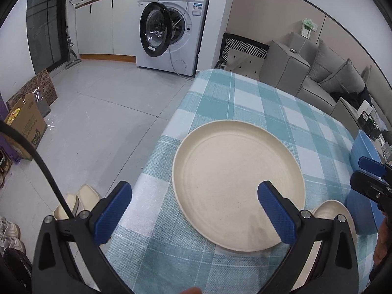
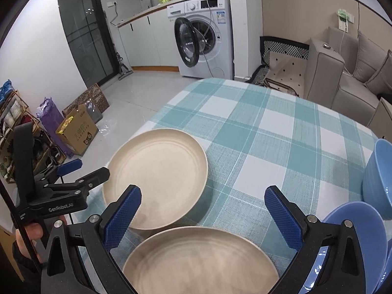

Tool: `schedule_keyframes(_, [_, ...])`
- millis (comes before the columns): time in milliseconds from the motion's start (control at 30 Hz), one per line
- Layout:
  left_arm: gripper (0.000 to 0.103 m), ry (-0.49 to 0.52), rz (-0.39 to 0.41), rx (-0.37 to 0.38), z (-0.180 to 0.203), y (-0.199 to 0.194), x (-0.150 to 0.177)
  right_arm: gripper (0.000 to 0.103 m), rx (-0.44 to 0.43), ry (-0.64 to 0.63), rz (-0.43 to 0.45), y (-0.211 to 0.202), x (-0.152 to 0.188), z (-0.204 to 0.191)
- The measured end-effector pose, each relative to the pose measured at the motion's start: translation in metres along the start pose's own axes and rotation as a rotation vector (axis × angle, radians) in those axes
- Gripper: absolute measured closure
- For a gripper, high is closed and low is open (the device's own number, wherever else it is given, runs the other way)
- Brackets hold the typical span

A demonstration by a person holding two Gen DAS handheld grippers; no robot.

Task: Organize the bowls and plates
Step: 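Move both tools to the rim of a single cream plate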

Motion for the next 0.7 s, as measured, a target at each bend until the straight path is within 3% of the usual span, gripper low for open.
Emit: schedule_keyframes(700, [0.002, -0.022, -0.076, -0.007, -0.013, 0.036, 0.014, 0.001, 0.043, 0.016, -0.167, 0.086, 0.022, 0.012])
Point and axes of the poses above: each gripper's, at about its wrist camera, not at the fingertips, and y roughly the way its jaws point, z to its right, x to its underside, the point moved 5 cm from there along y, roughly the way its jaws point, and after that the axes turned 3 degrees about -x, right-handed, at the moved point
